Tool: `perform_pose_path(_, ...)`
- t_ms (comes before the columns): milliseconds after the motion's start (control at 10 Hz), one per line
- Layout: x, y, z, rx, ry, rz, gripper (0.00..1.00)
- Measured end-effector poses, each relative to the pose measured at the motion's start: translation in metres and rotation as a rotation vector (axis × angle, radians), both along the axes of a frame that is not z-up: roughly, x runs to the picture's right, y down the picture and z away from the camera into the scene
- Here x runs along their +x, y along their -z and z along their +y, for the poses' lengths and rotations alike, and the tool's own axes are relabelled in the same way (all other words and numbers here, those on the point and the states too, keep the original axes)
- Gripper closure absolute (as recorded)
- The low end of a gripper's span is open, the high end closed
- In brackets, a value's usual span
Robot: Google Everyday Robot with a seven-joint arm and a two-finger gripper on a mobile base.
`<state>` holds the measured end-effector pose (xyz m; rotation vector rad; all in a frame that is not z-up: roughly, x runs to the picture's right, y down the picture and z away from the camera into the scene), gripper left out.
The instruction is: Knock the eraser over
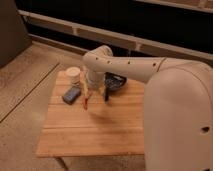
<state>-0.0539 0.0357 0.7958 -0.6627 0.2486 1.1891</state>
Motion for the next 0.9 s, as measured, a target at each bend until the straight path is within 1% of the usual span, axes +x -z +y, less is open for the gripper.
perform_pose_path(100,0.012,0.001,0.002,-0.004,-0.005,0.018,0.35)
perform_pose_path(200,0.025,0.004,-0.002,0.003,-0.013,0.039,0.35)
perform_pose_path(300,0.047,0.012,-0.009,0.018,-0.021,0.072,0.35)
perform_pose_path(500,0.065,0.023,-0.019,0.044,-0.032,0.098,0.35)
perform_pose_path(600,0.067,0.032,-0.025,0.068,-0.008,0.107,0.35)
perform_pose_path(700,0.057,0.042,-0.026,0.087,0.045,0.102,0.35)
perform_pose_path(800,0.044,0.049,-0.026,0.1,0.098,0.104,0.35)
perform_pose_path(900,0.044,0.049,-0.026,0.101,0.102,0.105,0.35)
